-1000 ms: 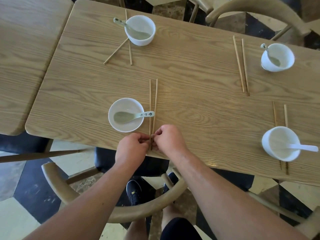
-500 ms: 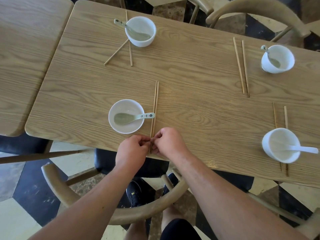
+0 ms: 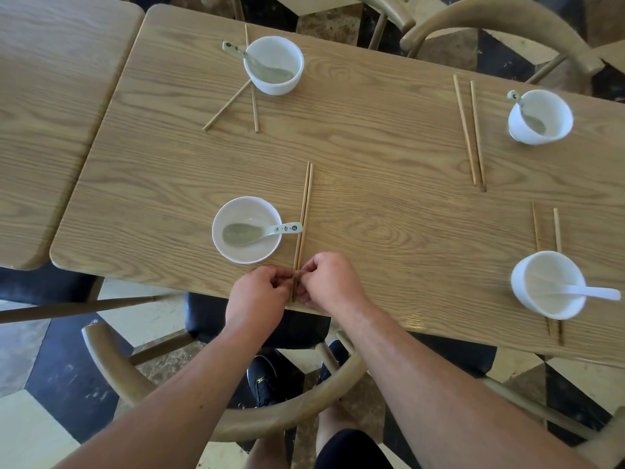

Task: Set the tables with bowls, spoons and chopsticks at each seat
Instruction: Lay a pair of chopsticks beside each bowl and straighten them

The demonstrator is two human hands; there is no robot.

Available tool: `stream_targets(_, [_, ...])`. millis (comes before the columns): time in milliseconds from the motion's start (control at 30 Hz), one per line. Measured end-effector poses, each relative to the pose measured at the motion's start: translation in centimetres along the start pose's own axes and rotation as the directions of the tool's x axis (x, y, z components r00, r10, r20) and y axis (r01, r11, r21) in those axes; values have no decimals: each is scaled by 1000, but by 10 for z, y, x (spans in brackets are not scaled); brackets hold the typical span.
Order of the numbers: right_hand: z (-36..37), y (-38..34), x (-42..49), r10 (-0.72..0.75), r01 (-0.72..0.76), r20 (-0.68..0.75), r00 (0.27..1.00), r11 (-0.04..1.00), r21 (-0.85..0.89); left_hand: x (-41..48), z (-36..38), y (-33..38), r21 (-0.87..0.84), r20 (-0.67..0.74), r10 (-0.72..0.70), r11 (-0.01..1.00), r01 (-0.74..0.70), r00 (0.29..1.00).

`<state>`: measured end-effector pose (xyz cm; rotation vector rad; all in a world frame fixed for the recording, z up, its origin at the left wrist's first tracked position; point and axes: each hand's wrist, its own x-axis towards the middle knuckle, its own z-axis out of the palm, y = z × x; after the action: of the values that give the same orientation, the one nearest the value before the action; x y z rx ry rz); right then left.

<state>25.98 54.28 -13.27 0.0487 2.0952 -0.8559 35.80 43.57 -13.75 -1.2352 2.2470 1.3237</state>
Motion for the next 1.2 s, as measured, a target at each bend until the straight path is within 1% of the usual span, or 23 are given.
stream_targets(400, [0, 0, 1, -5, 6, 7, 1000, 1000, -6, -1, 0, 0, 14, -8, 1, 1000, -1, 1000])
stream_targets(800, [-5, -3, -10, 1, -1, -2, 1000, 999, 32, -4, -4, 4, 12, 17, 3, 1000, -3, 1000])
stream_targets(867, [-11, 0, -22, -33, 33, -34, 999, 999, -2, -13, -5, 7, 28, -40, 28, 999, -27, 999])
stream_targets(933, [-24, 10, -42, -62, 58, -94, 994, 998, -36, -30, -1, 13, 88, -131, 99, 992, -88, 986])
stream_targets(967, [-34, 17, -53, -67, 61, -127, 990, 997, -49, -41, 4, 19, 106, -143, 140, 986, -126, 980])
stream_targets(1033, [-55, 32, -74, -66, 55, -192, 979, 996, -64, -59, 17, 33, 119, -80, 199, 975, -189, 977])
stream_targets(1100, [-89, 55, -94, -52, 36, -284, 957, 997, -62, -74, 39, 56, 147, 45, 260, 953, -264, 964])
stream_targets(1133, [-106, 67, -102, -40, 25, -325, 945, 998, -51, -80, 52, 69, 159, 99, 287, 941, -300, 953])
stream_targets(1200, [-139, 92, -116, -3, 4, -389, 921, 1000, 2, -88, 74, 96, 158, 163, 321, 925, -346, 933])
